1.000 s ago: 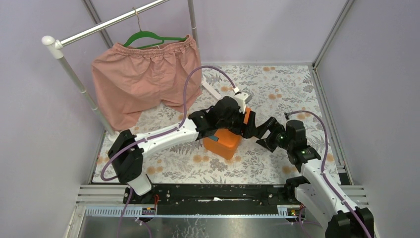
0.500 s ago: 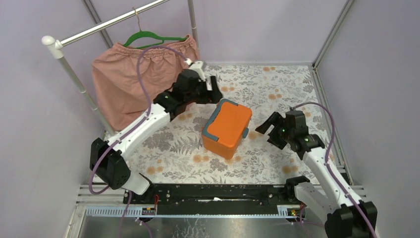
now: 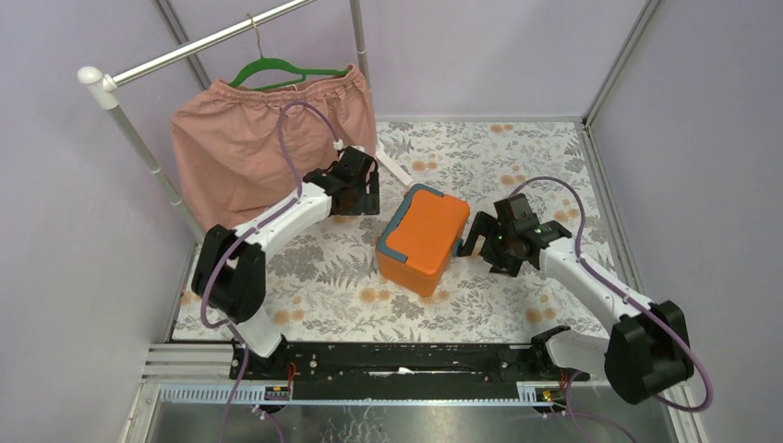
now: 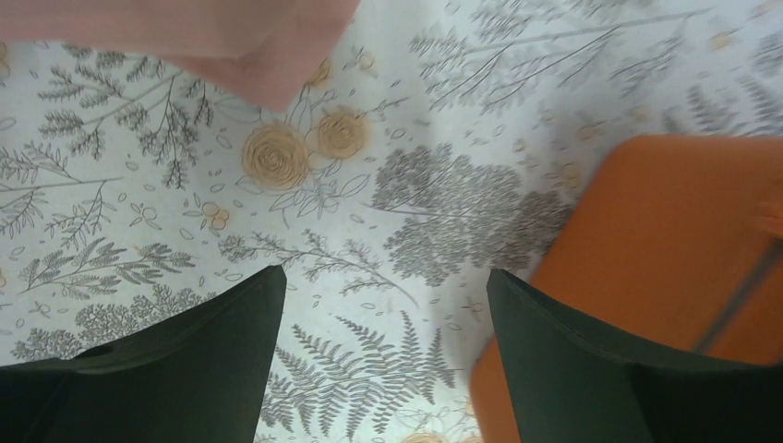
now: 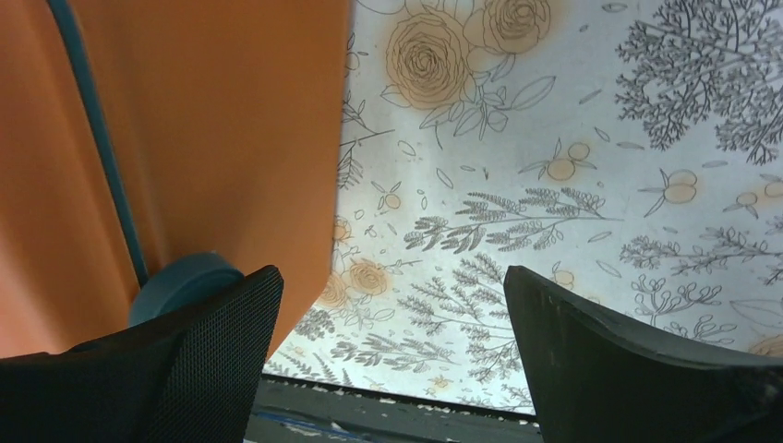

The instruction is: Organize the medicine kit

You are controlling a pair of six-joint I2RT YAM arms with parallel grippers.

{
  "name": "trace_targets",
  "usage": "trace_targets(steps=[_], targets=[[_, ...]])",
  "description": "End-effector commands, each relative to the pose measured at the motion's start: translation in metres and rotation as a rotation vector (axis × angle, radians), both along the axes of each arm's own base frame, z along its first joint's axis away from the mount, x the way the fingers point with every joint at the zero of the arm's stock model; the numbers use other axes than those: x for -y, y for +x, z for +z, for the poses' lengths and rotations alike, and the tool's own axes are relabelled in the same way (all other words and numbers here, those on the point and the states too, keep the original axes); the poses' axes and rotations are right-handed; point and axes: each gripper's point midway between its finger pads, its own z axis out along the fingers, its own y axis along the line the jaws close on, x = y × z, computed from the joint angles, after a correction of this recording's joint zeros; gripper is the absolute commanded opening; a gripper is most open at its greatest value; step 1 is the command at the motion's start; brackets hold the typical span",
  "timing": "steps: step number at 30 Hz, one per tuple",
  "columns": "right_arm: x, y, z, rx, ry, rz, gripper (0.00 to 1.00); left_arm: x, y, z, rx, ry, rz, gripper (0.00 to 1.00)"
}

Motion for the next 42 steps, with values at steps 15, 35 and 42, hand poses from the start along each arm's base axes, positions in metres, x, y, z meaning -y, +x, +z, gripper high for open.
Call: trace_targets(steps=[15,35,42], targets=[[-0.031,0.016,-0.01,0.021,0.026,0.018,1.0,0.051,-0.049,-0.05,-0.159,0.104,-0.246,0.88],[0.006,0.015,-0.008,0.065,-0.187,0.065,1.0,0.058,-0.046,-0.041,-0.11,0.097,-0.218,0.88],[0.032,0.017,0.01,0.145,-0.261,-0.016,1.0,0.034,-0.031,-0.018,-0.047,0.079,-0.122,0.88]])
